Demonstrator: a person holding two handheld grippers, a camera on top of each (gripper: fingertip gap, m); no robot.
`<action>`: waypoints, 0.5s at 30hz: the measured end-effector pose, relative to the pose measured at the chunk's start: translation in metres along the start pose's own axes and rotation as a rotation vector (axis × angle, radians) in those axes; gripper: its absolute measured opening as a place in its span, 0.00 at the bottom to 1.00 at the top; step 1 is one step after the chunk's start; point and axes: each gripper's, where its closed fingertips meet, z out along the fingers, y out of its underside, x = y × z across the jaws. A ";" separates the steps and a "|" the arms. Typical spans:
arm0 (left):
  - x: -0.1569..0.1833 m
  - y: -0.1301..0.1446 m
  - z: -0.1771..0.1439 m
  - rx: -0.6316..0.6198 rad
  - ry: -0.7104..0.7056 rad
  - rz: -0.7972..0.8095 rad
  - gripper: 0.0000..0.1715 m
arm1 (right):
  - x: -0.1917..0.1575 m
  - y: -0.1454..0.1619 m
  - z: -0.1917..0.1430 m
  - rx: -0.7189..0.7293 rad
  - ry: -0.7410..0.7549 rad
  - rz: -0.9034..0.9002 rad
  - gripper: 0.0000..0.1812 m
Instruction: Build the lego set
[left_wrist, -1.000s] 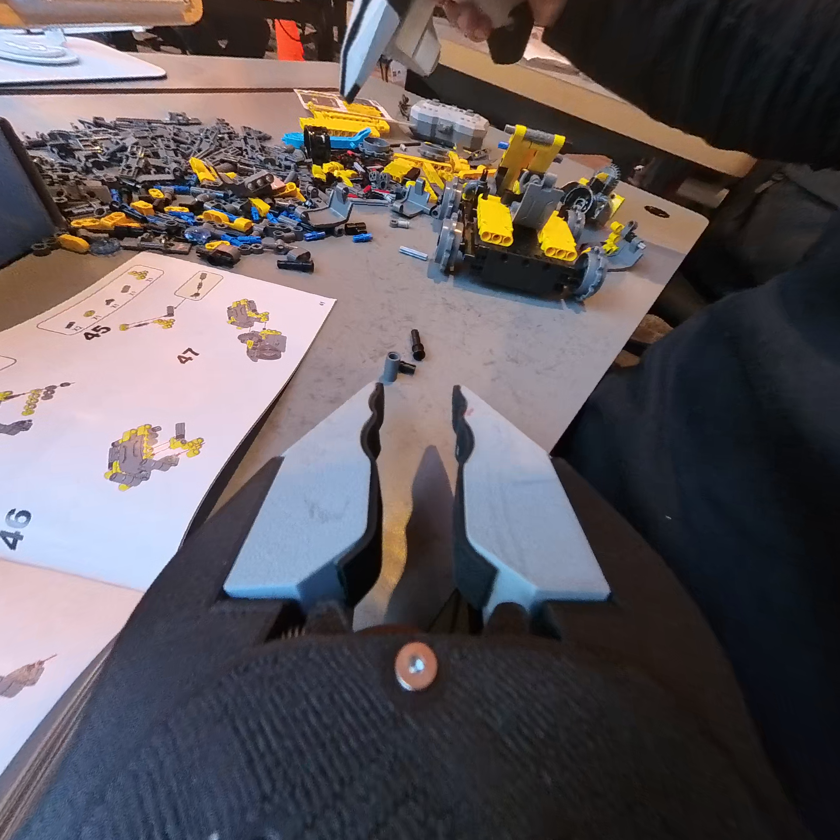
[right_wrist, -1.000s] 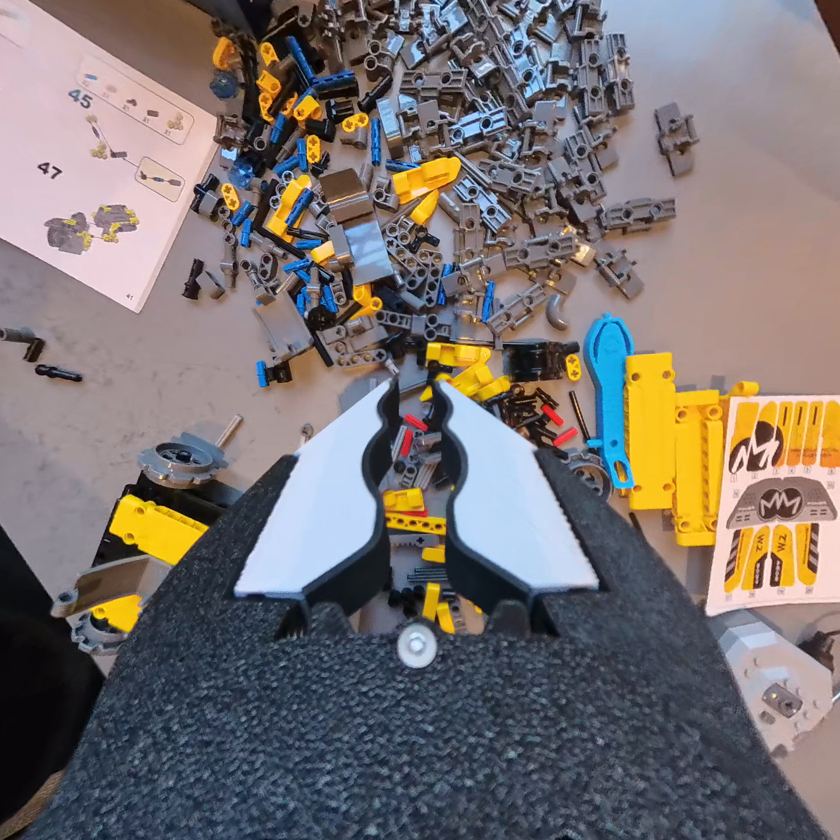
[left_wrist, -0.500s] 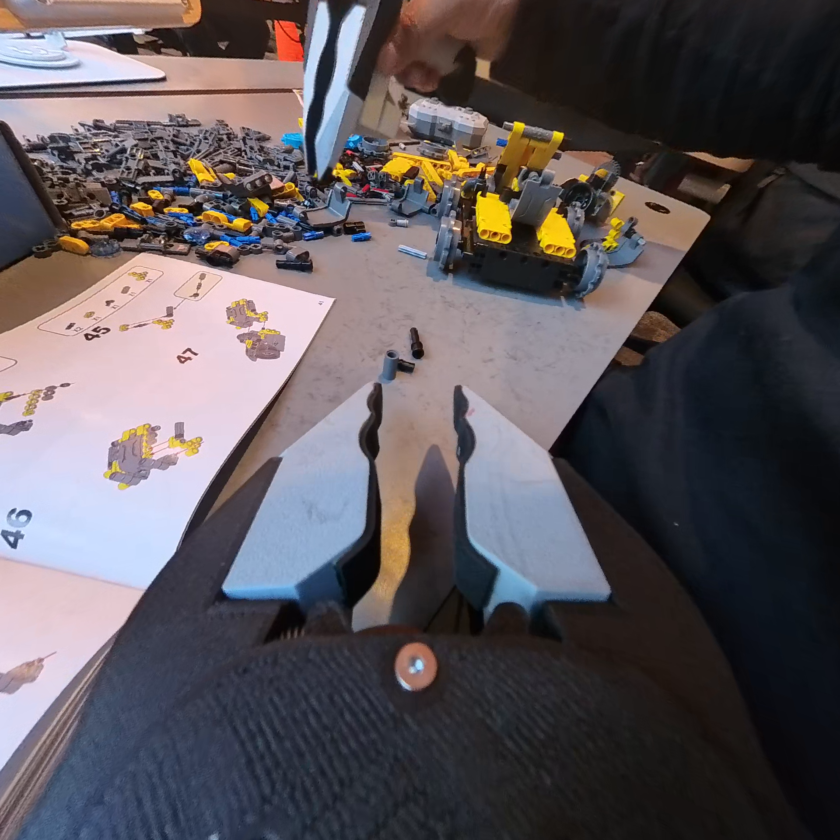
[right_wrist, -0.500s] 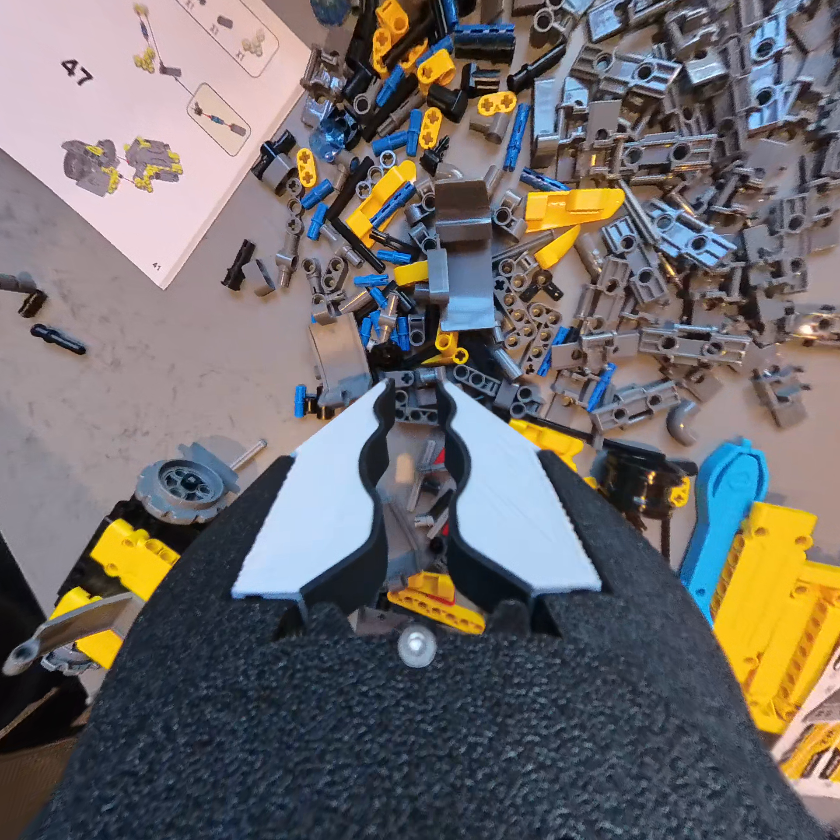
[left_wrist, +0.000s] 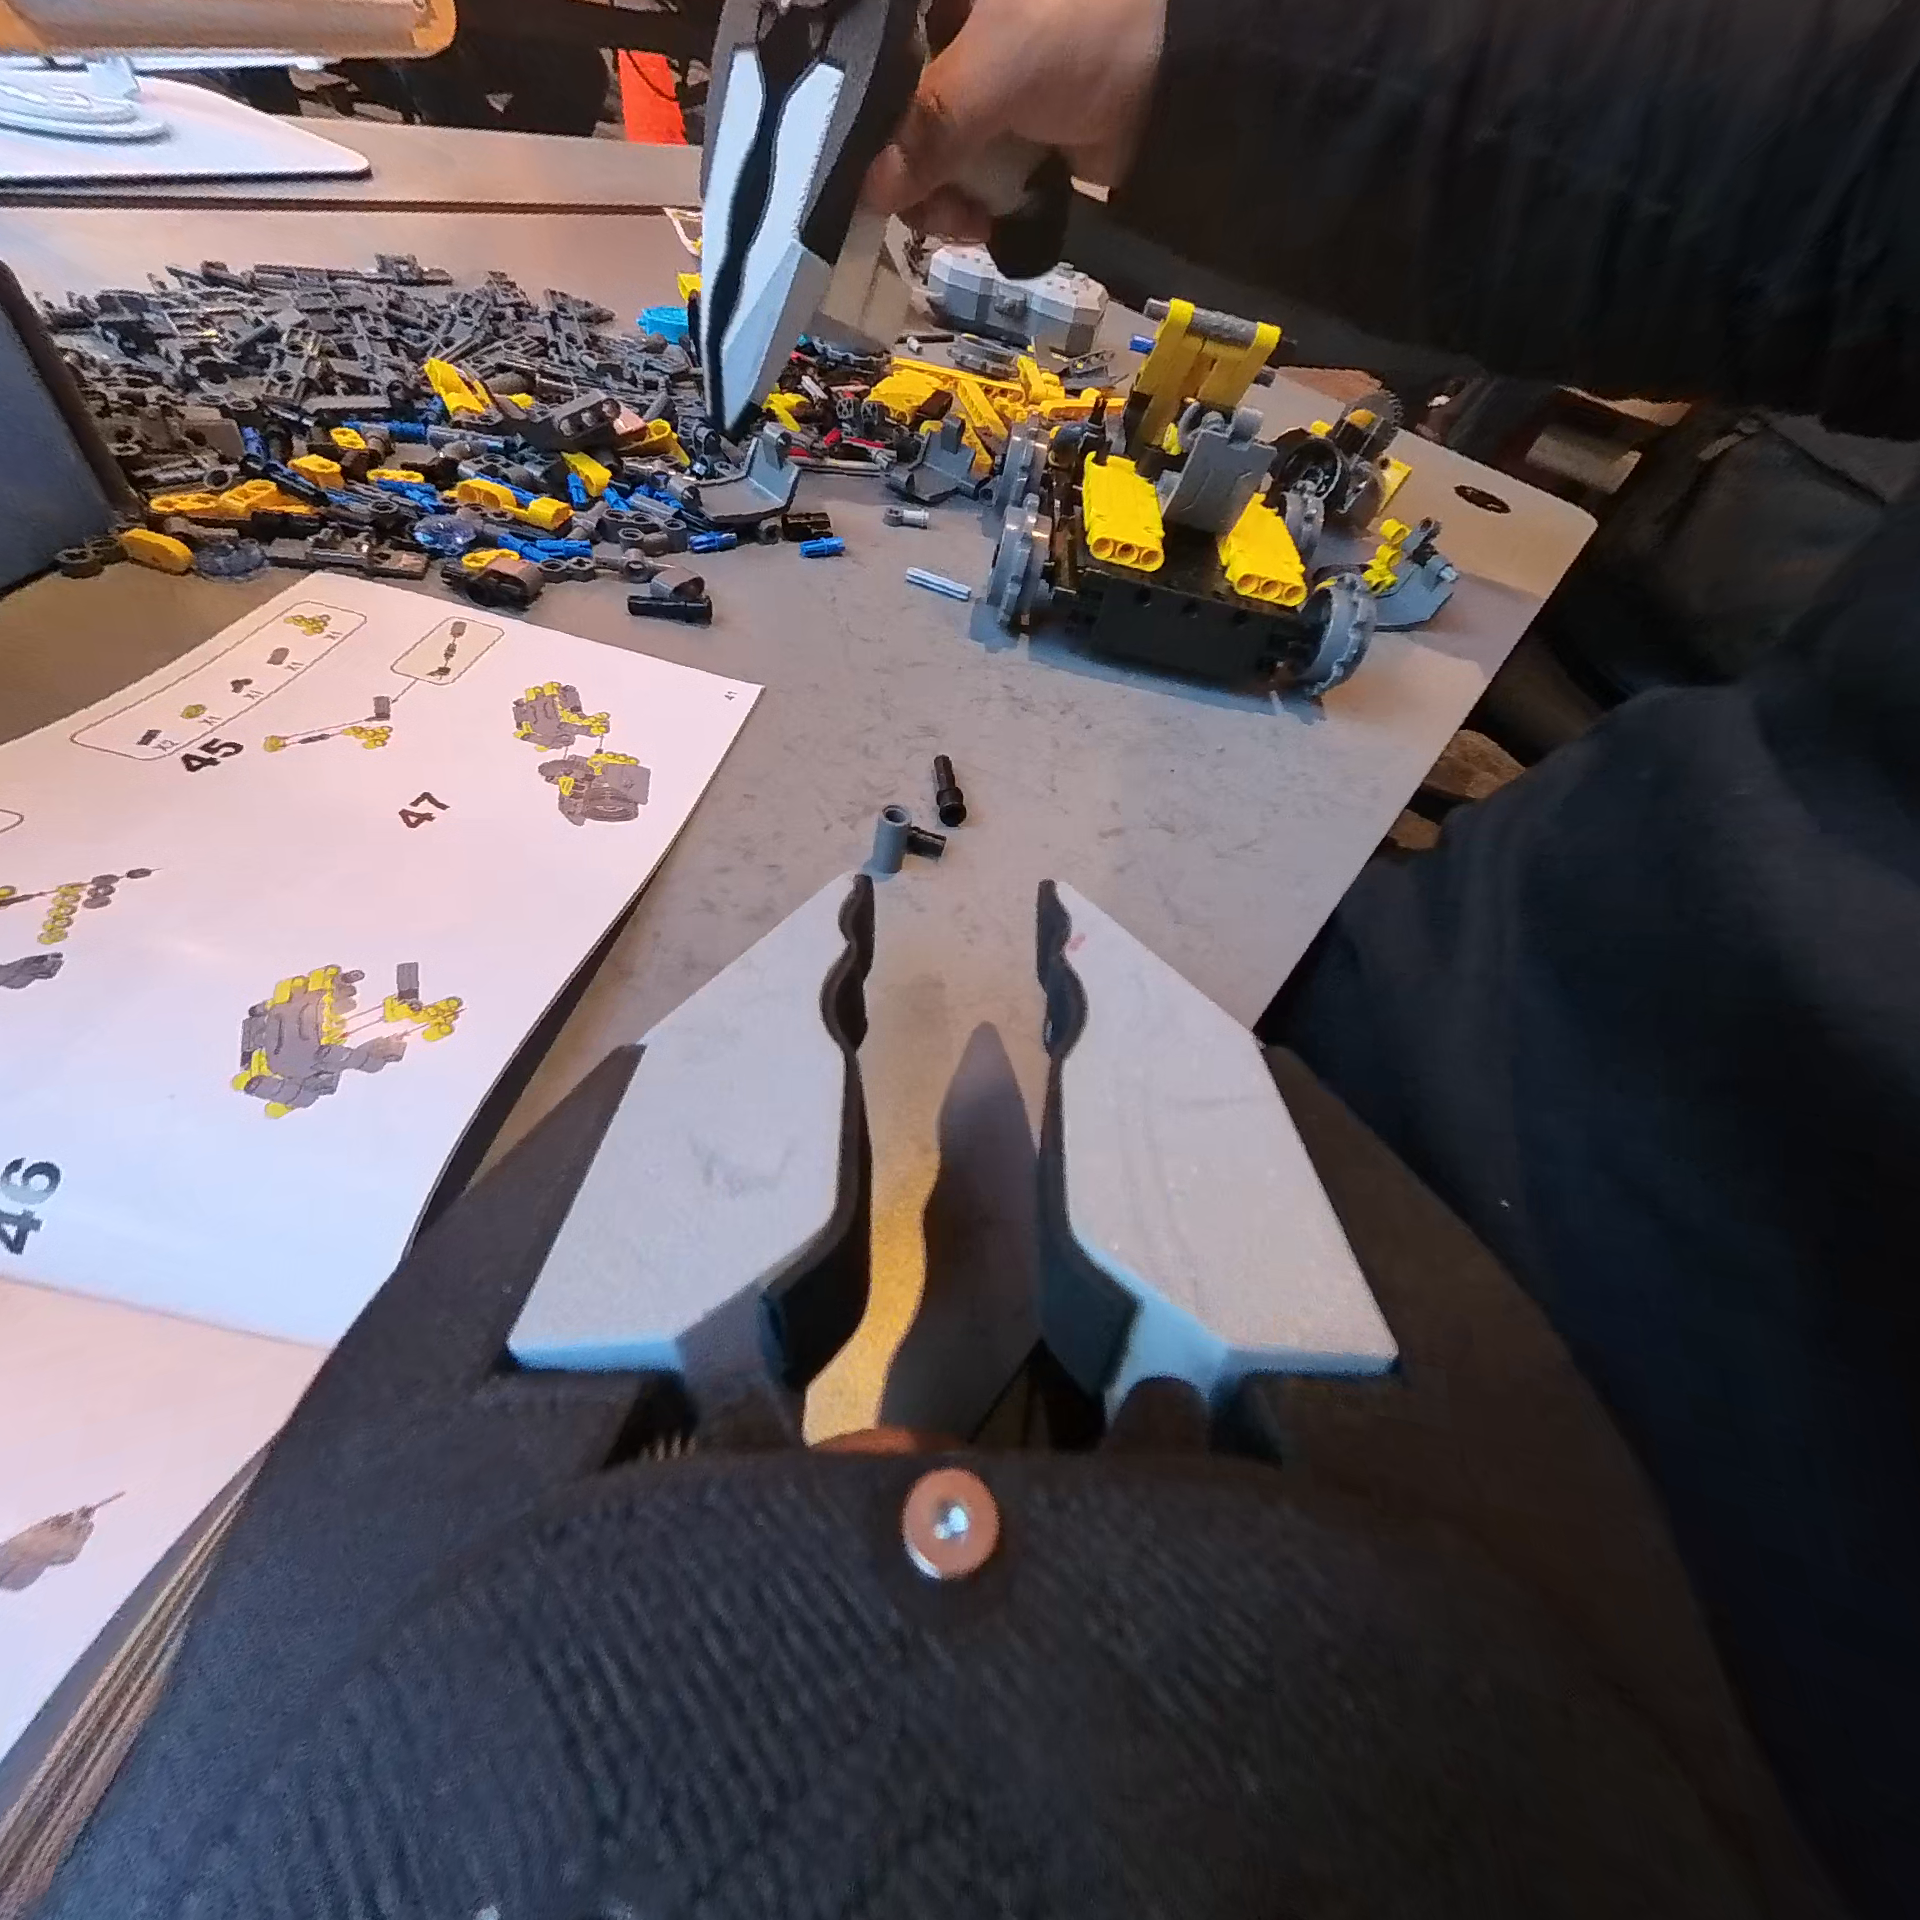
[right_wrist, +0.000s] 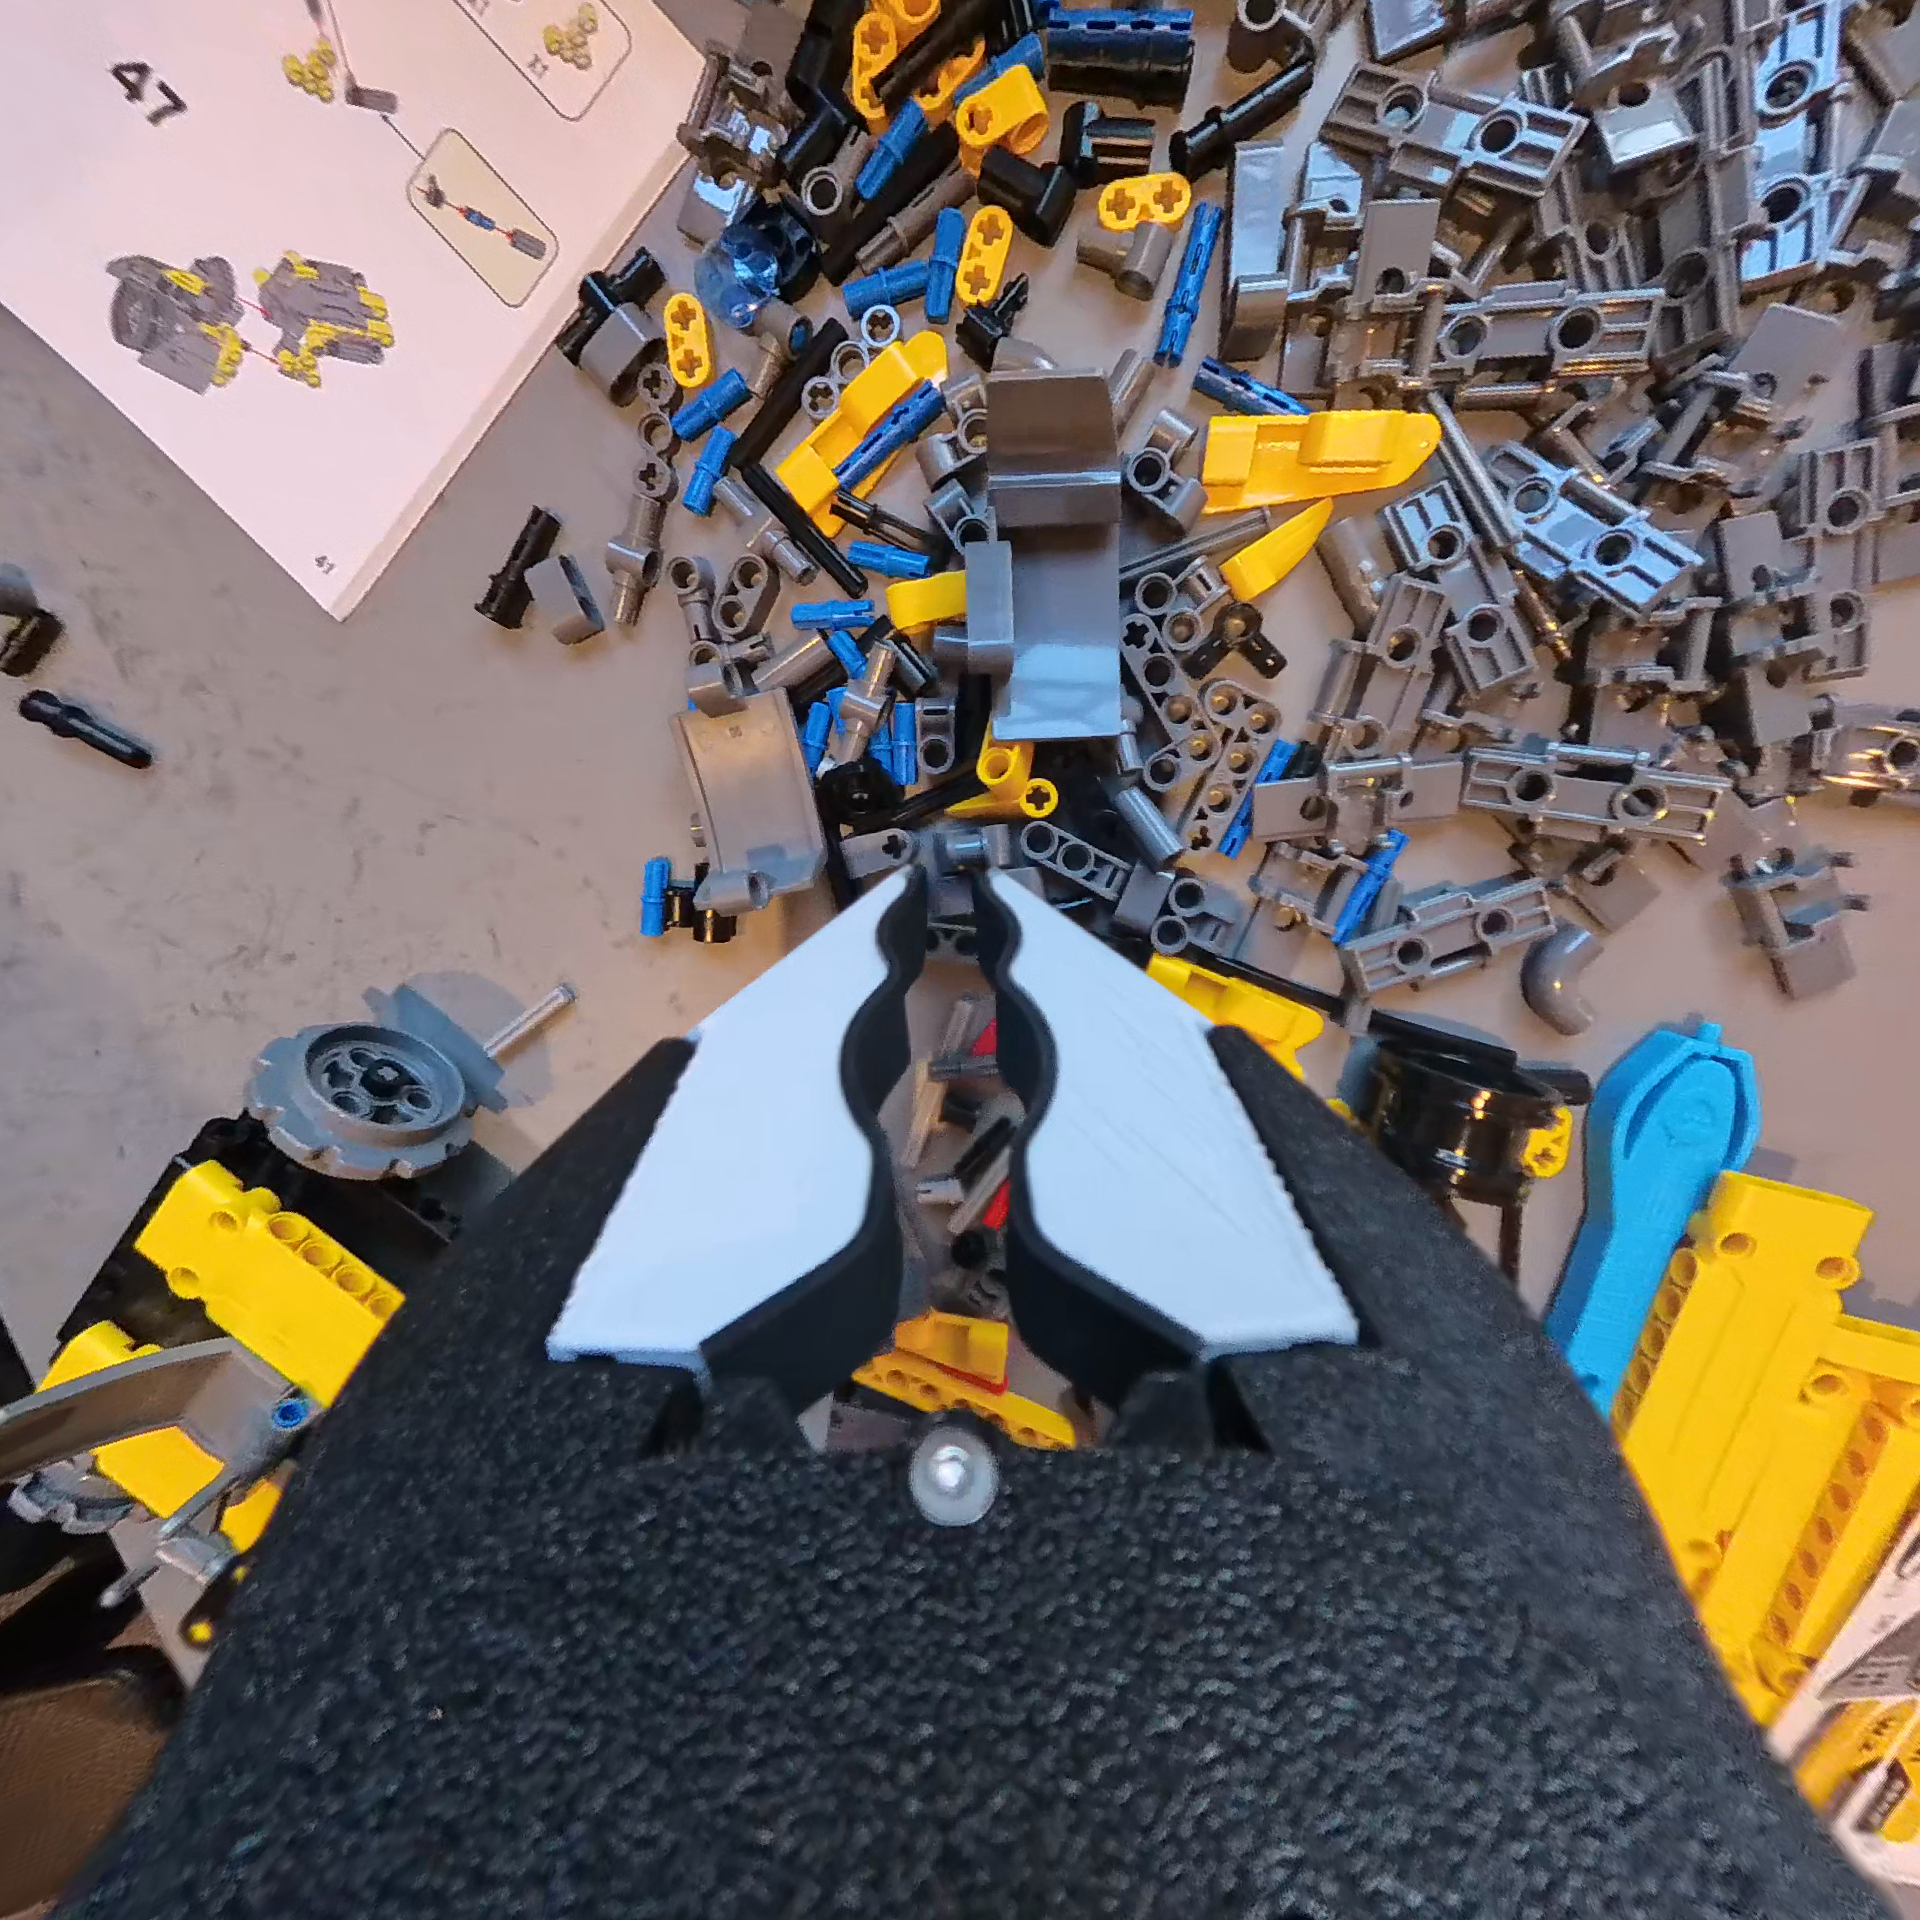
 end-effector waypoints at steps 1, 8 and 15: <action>0.000 0.000 0.000 0.002 0.000 0.002 0.18 | 0.001 0.000 0.000 -0.002 0.008 -0.004 0.05; 0.001 -0.001 -0.001 0.008 0.006 -0.003 0.18 | 0.001 -0.006 0.004 0.004 -0.012 0.020 0.09; 0.000 -0.001 -0.002 0.012 0.011 -0.013 0.18 | -0.003 -0.006 0.006 -0.012 -0.014 -0.014 0.04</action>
